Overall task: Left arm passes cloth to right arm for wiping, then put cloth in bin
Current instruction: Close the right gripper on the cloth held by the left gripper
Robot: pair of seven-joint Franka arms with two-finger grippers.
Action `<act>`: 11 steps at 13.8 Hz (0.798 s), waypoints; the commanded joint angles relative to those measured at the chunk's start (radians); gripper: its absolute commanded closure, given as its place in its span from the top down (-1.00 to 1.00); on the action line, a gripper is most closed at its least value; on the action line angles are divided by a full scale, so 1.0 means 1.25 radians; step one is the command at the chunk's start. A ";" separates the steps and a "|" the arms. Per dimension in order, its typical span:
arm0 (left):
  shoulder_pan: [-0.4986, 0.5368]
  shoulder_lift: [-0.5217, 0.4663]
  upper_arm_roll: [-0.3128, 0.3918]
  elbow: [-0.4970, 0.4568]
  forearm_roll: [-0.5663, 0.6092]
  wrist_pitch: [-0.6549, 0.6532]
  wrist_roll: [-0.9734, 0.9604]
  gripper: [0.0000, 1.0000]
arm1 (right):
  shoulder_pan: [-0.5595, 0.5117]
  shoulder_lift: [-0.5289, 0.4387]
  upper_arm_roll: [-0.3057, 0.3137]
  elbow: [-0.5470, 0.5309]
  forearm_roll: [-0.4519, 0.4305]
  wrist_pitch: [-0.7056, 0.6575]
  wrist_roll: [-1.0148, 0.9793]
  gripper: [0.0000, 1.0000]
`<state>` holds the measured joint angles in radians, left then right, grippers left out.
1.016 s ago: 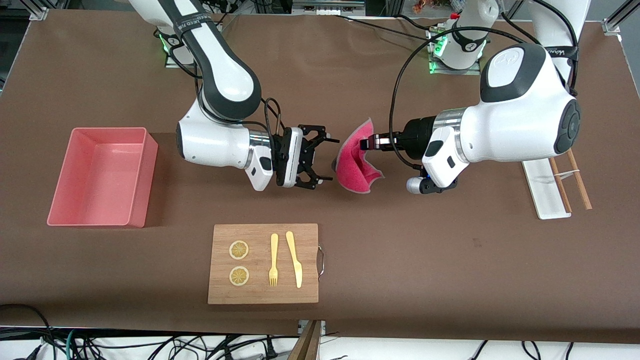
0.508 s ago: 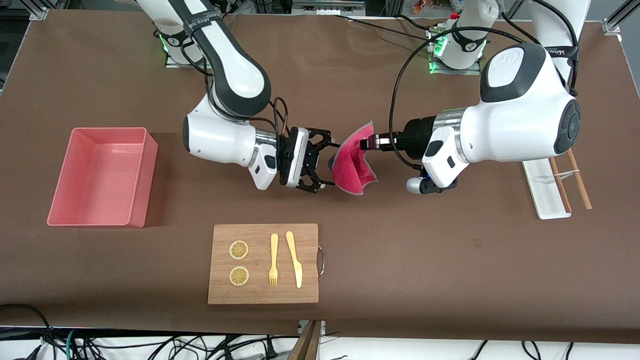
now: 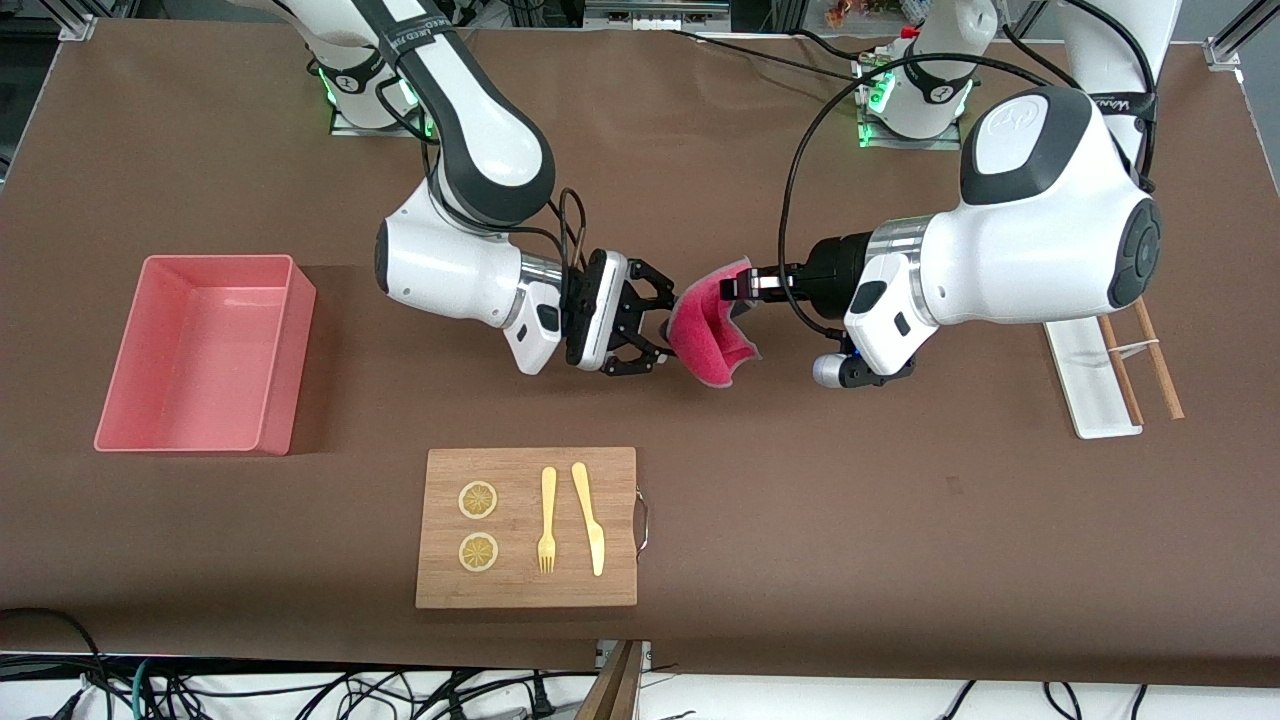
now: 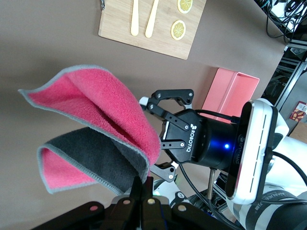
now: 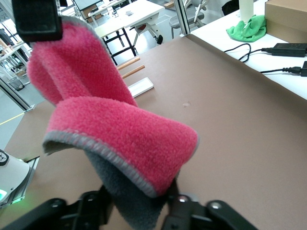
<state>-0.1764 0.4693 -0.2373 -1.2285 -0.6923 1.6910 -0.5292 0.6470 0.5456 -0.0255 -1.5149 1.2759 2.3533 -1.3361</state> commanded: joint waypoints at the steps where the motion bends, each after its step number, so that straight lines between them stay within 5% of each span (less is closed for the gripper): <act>1: -0.002 0.007 0.001 0.013 -0.017 0.004 -0.005 -1.00 | 0.005 0.013 -0.003 0.022 0.013 0.012 0.001 -0.75; 3: -0.002 0.007 0.001 0.013 -0.017 0.004 -0.005 -1.00 | 0.002 0.013 -0.003 0.022 0.016 0.011 0.002 -1.00; 11: -0.001 0.007 0.001 0.013 -0.017 0.004 -0.012 -1.00 | -0.002 0.002 -0.004 0.020 -0.011 -0.011 0.036 -1.00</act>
<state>-0.1762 0.4693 -0.2370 -1.2285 -0.6923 1.6913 -0.5293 0.6455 0.5456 -0.0275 -1.5105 1.2733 2.3555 -1.3069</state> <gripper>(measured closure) 0.982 0.943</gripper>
